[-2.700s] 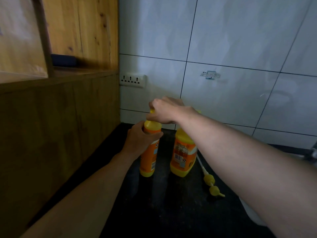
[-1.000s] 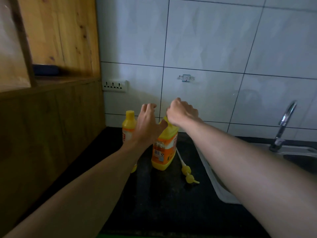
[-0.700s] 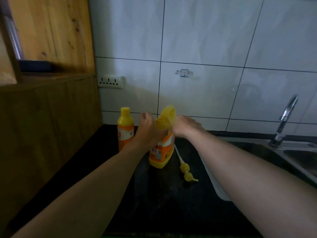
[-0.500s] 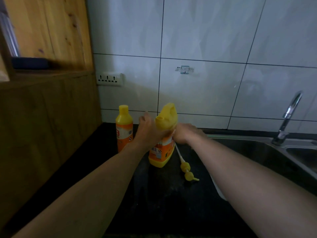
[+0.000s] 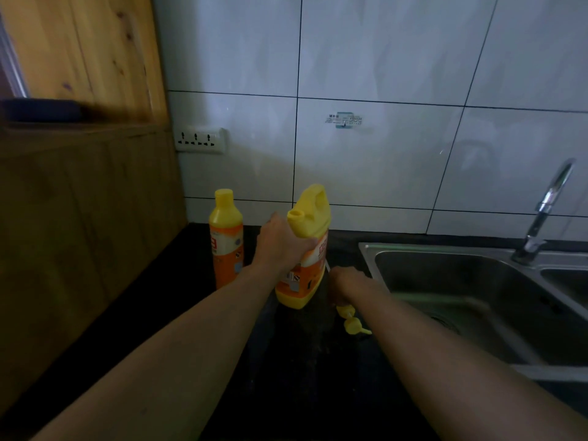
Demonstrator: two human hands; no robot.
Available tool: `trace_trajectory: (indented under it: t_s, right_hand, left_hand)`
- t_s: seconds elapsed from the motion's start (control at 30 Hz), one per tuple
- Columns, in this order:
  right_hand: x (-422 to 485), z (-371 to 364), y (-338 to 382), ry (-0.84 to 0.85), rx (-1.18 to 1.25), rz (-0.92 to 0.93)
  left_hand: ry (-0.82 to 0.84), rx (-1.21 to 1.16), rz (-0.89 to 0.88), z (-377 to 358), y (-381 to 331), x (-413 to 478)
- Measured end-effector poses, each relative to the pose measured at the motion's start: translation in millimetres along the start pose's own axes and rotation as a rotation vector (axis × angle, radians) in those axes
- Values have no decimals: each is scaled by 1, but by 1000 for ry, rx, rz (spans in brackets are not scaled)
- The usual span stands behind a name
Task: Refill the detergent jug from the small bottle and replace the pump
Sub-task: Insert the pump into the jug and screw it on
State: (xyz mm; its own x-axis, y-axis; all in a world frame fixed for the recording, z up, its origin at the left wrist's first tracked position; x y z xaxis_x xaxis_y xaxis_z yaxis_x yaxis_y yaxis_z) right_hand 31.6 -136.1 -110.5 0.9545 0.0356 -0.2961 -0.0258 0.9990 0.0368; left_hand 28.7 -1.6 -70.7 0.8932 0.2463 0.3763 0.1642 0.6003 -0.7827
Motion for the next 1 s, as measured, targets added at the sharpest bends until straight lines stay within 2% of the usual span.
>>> trace_trajectory:
  t_s: [0.17, 0.3, 0.4, 0.63, 0.83, 1.0]
  right_hand:
    - [4, -11, -2, -21, -27, 17]
    - [6, -20, -6, 0, 8, 17]
    - [7, -16, -9, -45, 68, 4]
    - [-5, 28, -13, -418, 297, 14]
    - [-21, 63, -10, -710, 394, -18]
    - [-43, 93, -4, -994, 596, -4]
  left_hand:
    - [-17, 4, -13, -3, 4, -1]
    - [-32, 14, -24, -3, 5, -2]
    - [-35, 14, -26, -3, 4, -2]
    - [-17, 30, -1, -3, 3, -1]
    - [49, 24, 52, -3, -3, -2]
    - [93, 35, 79, 0, -10, -4]
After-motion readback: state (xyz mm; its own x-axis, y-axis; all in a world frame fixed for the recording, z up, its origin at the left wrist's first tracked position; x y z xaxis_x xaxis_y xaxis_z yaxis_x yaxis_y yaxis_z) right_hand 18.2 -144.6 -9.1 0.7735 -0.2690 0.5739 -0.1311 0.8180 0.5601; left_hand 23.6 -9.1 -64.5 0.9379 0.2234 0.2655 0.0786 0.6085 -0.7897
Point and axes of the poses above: each hand's wrist, its own x-axis towards the middle knuckle, its own z-axis out of the back of the hand, y = z × x, the point moved 3 cm from there along x, towards the middle knuckle, and after that the axes turned 4 degrees about -x, right-handed, at the moved point
